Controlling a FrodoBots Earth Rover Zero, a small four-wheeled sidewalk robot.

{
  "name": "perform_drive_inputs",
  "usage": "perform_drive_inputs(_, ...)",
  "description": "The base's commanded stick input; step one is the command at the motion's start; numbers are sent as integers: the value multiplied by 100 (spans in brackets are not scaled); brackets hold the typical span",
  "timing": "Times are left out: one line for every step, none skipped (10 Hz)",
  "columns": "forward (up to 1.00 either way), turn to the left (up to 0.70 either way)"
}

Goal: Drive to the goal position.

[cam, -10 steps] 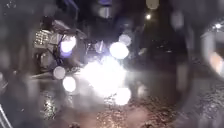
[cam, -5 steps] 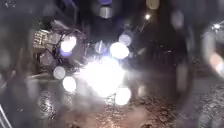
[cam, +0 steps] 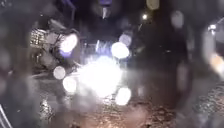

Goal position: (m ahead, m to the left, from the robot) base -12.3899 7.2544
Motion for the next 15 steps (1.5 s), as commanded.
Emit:
perform_drive_inputs(0,-70)
perform_drive_inputs(0,-70)
perform_drive_inputs(0,-70)
perform_drive_inputs(0,-70)
perform_drive_inputs(0,-70)
perform_drive_inputs(0,-70)
perform_drive_inputs(0,-70)
perform_drive_inputs(0,-70)
perform_drive_inputs(0,-70)
perform_drive_inputs(0,-70)
perform_drive_inputs(0,-70)
perform_drive_inputs(0,-70)
perform_drive_inputs(0,-70)
perform_drive_inputs(0,-70)
perform_drive_inputs(0,-70)
